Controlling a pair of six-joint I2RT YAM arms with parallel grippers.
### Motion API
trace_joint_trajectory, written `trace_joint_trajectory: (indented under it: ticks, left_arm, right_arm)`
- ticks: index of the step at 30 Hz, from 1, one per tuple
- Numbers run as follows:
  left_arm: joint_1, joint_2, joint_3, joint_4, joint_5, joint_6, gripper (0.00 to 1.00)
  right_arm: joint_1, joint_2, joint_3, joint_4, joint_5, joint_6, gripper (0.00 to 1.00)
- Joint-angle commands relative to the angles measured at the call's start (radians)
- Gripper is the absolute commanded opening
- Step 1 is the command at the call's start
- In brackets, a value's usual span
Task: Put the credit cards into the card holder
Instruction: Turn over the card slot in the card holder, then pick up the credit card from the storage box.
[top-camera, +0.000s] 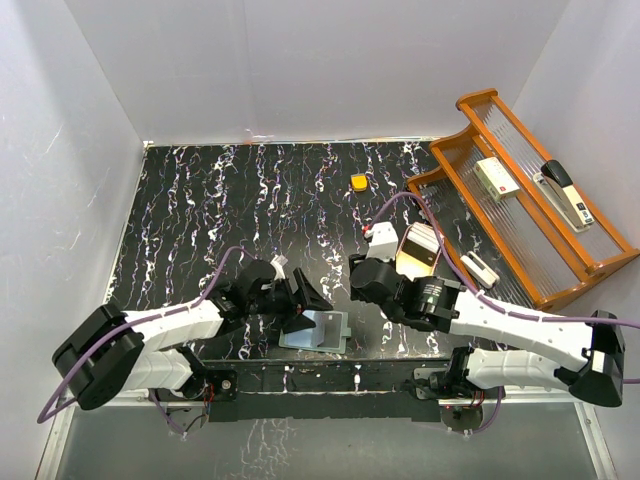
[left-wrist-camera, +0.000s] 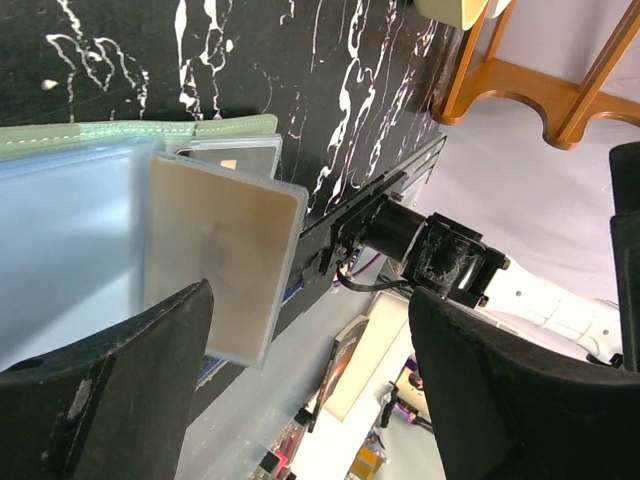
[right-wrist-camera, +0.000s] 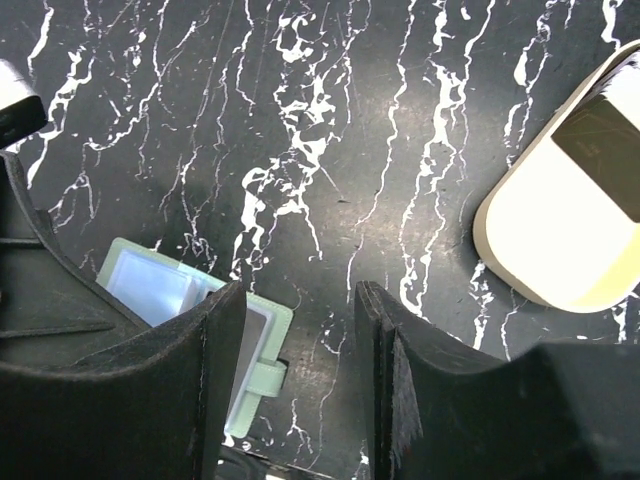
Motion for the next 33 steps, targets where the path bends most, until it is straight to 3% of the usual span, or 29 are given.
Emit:
trace_joint_trajectory:
  ticks: [1, 9, 15, 24, 33]
  left_arm:
    - [-0.011, 0.005, 0.045, 0.008, -0.004, 0.029, 0.78]
    - [-0.013, -0.01, 0.03, -0.022, -0.032, 0.054, 0.78]
    - [-0.013, -0.074, 0.082, -0.249, -0.109, 0.161, 0.78]
    - [-0.004, -0.137, 0.164, -0.583, -0.28, 0.31, 0.78]
    - [0.009, -0.173, 0.174, -0.686, -0.309, 0.39, 0.78]
  right_arm:
    - [-0.021, 0.01, 0.049, 0.027, 0.054, -0.077, 0.46]
    - [-0.188, 0.025, 0.031, 0.079, -0.034, -0.225, 0.48]
    - [-0.351, 0.066, -0.001, 0.159, -0.138, -0.411, 0.48]
    - [-0.494, 0.206, -0.015, 0.262, -0.16, -0.725, 0.5]
    - [-0.67, 0.344, 0.037, 0.251, -0.229, -0.833, 0.53]
